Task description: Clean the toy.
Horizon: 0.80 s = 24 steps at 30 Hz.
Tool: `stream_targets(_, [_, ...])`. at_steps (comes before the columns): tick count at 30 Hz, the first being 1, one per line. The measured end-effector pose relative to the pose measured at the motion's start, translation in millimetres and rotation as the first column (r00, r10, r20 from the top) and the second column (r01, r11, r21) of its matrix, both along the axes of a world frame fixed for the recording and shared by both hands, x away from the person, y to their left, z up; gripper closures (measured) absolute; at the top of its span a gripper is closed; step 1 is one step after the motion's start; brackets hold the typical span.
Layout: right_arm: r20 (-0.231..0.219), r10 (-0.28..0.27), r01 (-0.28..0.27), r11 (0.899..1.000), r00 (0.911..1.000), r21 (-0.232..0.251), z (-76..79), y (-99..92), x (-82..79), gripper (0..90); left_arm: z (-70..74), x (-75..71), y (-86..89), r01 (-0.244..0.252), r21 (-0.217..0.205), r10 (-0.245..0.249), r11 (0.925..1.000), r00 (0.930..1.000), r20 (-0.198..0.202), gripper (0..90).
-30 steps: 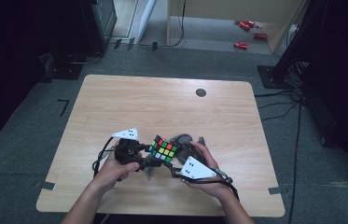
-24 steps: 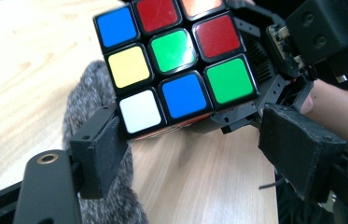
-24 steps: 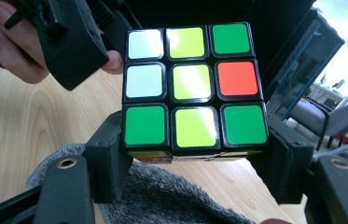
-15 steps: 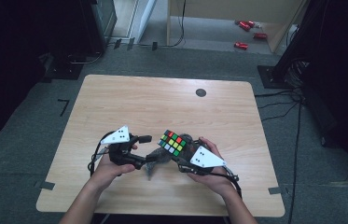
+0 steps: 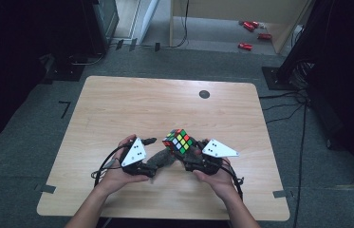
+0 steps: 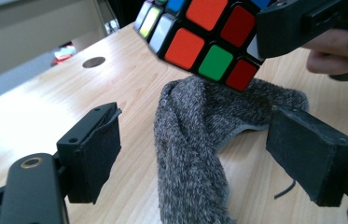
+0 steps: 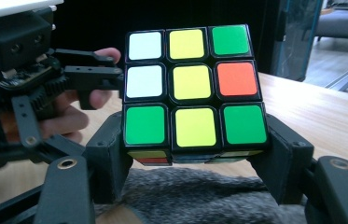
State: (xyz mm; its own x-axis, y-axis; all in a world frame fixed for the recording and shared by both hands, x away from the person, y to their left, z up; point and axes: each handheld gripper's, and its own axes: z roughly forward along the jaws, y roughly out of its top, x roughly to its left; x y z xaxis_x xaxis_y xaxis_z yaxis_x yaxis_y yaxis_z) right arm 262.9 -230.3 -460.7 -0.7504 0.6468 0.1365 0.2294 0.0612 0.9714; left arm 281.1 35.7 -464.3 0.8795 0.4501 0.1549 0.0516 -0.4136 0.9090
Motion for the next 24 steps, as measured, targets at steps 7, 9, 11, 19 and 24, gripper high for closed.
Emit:
stream_targets(7, [-0.023,0.024,-0.024,1.0,0.9995,0.009,3.4,9.9,-3.8,34.8,-2.8,-2.8,-3.6,-0.008,0.017,0.007,0.9998,0.9979,0.065,17.5])
stream_targets(9, [-0.036,0.029,-0.029,1.0,0.9989,0.01,3.7,12.7,-4.4,34.7,-3.7,-3.7,-5.1,-0.014,0.02,0.012,0.9997,0.9961,0.087,17.3])
stream_targets(11, [-0.048,0.031,-0.031,0.999,0.9984,0.009,3.6,15.4,-5.0,34.8,-5.6,-4.2,-5.4,-0.023,0.005,0.022,0.9997,0.9941,0.106,17.4])
stream_targets(19, [-0.124,0.034,-0.03,0.999,0.9917,0.037,2.6,19.4,-3.7,34.8,-9.1,-8.8,-8.5,-0.039,0.017,0.034,0.9991,0.9791,0.201,22.4])
stream_targets(24, [-0.166,0.041,-0.033,0.998,0.9854,0.046,2.1,21.0,-3.2,34.7,-11.2,-11.1,-11.6,-0.036,0.03,0.028,0.9989,0.9742,0.224,24.4])
